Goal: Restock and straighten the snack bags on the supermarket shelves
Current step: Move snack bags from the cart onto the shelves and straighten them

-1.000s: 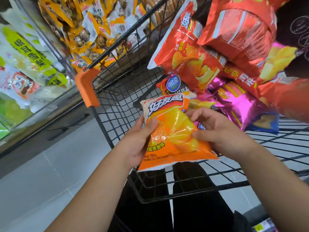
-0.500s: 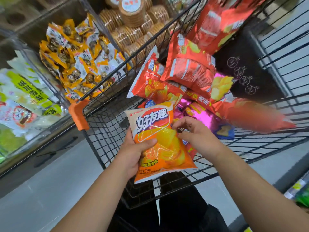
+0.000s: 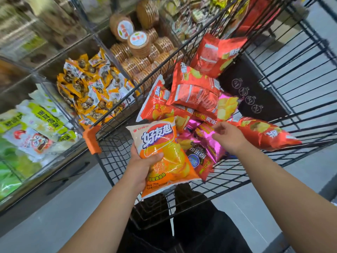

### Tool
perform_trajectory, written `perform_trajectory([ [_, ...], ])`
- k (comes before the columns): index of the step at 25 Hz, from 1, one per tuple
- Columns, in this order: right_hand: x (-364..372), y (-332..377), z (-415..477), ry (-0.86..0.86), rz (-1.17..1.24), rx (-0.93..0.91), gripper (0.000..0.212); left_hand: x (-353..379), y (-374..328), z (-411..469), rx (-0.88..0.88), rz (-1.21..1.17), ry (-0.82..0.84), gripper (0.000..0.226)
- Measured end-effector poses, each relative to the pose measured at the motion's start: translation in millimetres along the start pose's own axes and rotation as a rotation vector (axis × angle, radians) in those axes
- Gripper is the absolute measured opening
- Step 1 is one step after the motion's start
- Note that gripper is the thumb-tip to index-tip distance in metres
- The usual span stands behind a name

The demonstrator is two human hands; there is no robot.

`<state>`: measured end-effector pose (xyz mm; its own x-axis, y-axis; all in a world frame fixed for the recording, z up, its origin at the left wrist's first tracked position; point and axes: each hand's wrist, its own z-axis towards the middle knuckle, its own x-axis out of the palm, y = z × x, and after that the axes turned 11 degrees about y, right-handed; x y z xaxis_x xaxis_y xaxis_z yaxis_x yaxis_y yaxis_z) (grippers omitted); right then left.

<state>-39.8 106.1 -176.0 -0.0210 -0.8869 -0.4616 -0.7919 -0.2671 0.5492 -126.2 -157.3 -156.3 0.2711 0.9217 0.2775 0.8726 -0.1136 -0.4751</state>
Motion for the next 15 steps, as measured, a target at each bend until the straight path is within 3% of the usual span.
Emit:
perform_trajectory([
  [4,-26,-9,19,-0.082,-0.317,-0.043,0.027,-7,7,-3,-0.008,-0.018,-0.077,0.083],
  [7,-31,1,30,-0.052,-0.411,-0.042,0.035,-13,16,-3,-0.007,-0.027,-0.126,0.081],
  [11,2,15,44,0.125,-0.471,-0.106,0.042,-22,26,-3,-0.012,-0.064,-0.201,0.079],
  [15,54,10,62,0.365,-0.443,-0.011,0.078,-30,32,-2,-0.029,-0.068,-0.261,0.087],
])
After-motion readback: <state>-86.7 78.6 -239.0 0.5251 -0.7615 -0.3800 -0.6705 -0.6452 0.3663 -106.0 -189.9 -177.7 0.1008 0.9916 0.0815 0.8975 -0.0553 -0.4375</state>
